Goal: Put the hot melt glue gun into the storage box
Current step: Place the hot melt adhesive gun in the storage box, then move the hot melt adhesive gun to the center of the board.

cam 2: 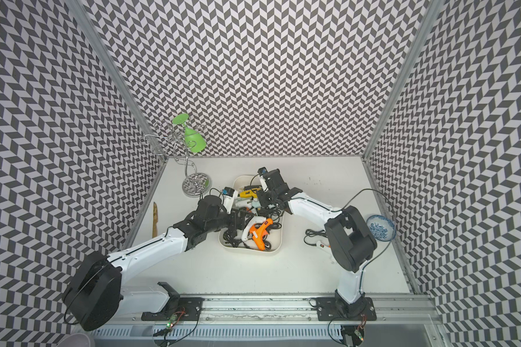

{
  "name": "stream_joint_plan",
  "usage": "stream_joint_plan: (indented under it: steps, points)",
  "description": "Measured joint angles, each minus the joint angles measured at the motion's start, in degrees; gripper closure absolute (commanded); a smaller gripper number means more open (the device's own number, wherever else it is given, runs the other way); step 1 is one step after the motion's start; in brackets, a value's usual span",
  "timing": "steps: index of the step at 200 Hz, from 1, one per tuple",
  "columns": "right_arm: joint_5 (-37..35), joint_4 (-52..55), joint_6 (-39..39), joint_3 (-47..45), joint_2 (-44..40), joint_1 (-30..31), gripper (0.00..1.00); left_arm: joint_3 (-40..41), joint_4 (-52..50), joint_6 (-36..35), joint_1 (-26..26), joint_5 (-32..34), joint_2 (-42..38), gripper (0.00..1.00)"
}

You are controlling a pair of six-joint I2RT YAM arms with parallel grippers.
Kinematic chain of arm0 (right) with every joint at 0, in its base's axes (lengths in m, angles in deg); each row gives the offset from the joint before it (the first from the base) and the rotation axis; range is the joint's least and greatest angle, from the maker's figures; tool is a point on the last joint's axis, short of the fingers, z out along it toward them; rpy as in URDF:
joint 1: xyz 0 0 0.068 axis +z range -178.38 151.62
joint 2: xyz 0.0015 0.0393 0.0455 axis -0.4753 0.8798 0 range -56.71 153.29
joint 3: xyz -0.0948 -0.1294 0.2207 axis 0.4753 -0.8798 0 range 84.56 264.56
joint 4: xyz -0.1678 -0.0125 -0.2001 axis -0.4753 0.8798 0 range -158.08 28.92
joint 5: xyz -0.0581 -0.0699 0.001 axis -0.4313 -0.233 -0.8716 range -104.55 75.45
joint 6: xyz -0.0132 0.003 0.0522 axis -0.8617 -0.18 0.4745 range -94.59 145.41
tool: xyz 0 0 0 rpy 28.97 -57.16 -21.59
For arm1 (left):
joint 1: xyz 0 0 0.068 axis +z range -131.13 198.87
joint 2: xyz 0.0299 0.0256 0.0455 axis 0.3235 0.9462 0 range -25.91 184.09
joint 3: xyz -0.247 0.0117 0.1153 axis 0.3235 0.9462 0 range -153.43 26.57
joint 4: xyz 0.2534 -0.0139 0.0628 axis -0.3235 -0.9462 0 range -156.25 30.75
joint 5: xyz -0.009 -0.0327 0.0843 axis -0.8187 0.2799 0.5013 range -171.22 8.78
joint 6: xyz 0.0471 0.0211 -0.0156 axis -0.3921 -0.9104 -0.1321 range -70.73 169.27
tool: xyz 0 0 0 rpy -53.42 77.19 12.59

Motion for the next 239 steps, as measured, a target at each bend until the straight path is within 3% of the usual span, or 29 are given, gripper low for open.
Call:
stream_joint_plan:
  steps: [31,67,107,172,239]
  points:
    - [-3.3,4.3,3.7,-1.6,-3.0,-1.0,0.46,-3.5,-1.7,-2.7,2.2,1.3,-0.1,0.1]
    - [-6.1,10.5,11.5,-8.7,-14.4,-6.4,0.45,-8.0,-2.8,-5.7,5.0,1.8,4.7,0.1]
    - [-8.6,18.5,22.1,-16.9,-24.3,-11.1,0.46,-13.5,-2.6,-7.3,3.5,0.9,13.0,0.11]
    - [-5.6,32.6,39.3,-31.5,-35.1,-12.9,0.46,-13.7,-2.4,-8.2,1.3,-0.9,13.6,0.11]
    - [-5.3,34.1,43.4,-37.6,-37.3,-14.1,0.45,-12.5,-2.4,-8.2,1.3,-1.8,11.1,0.1]
